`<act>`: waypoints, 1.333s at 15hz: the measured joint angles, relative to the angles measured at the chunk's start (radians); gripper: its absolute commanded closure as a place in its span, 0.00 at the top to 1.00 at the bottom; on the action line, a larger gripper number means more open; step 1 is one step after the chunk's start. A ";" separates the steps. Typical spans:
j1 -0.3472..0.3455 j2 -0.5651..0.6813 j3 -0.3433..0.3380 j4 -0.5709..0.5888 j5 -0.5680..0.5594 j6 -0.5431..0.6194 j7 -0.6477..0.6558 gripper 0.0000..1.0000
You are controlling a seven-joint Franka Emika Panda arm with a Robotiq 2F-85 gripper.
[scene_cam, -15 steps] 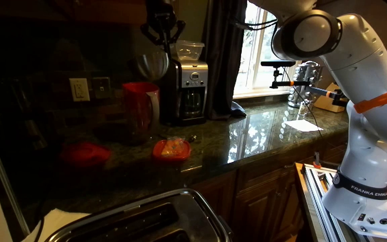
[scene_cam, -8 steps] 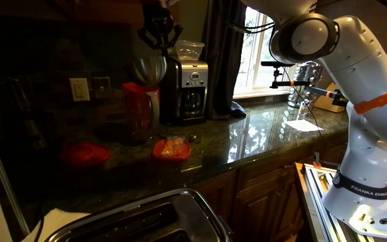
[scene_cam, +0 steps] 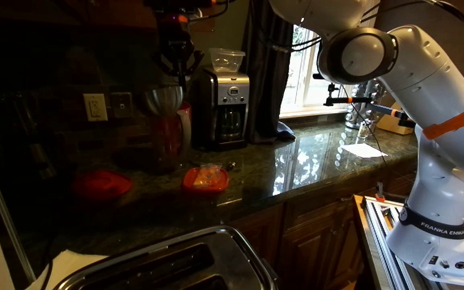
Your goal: Move the silver bowl from the bottom shelf to the counter top
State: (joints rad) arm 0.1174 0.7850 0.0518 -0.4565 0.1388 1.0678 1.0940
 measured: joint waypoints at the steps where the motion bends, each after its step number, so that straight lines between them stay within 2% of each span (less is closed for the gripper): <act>1: 0.001 0.015 0.001 0.000 0.000 0.004 -0.050 0.01; 6: 0.003 0.083 0.009 0.000 0.001 0.006 -0.288 0.03; 8: -0.002 0.106 0.016 0.000 0.016 0.006 -0.342 0.03; 14: 0.004 0.116 0.008 0.001 -0.007 0.006 -0.384 0.01; 17: 0.051 0.130 -0.021 0.000 -0.080 0.010 -0.412 0.01; 20: 0.112 0.169 -0.037 0.000 -0.120 0.072 -0.414 0.01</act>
State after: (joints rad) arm 0.2294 0.9538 0.0143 -0.4563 0.0186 1.1395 0.6800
